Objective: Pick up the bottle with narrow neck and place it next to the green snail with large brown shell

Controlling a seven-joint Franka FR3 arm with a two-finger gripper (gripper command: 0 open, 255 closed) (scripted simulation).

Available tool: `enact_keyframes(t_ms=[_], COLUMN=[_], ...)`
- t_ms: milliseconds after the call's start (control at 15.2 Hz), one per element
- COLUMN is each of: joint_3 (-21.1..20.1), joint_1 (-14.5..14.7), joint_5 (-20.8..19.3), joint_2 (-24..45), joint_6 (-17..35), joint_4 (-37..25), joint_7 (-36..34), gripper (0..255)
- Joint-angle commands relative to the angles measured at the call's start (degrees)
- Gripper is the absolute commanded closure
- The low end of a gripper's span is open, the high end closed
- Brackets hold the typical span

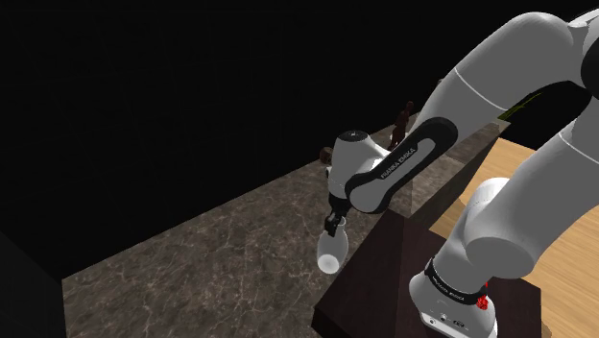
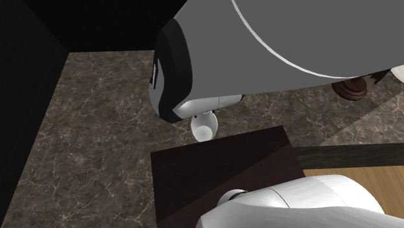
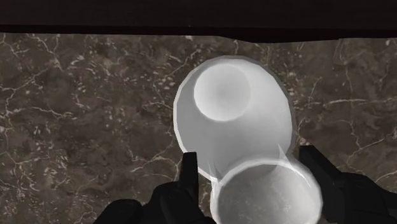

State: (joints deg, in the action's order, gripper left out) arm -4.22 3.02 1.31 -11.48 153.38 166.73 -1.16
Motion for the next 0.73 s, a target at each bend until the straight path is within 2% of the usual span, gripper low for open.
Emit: enact_keyframes(t_ms=[0,528,660], joint_3=[0.0,0.0,0.1], joint_1=[0.0,0.0,0.1], joint_5=[0.0,0.0,0.2], joint_2=[0.0,0.0,-2.3], joint_6=[0.0,0.0,-2.4], joint_4=[0.0,0.0,-0.1], joint_7=[0.0,0.0,0.1], gripper=[255,255,255])
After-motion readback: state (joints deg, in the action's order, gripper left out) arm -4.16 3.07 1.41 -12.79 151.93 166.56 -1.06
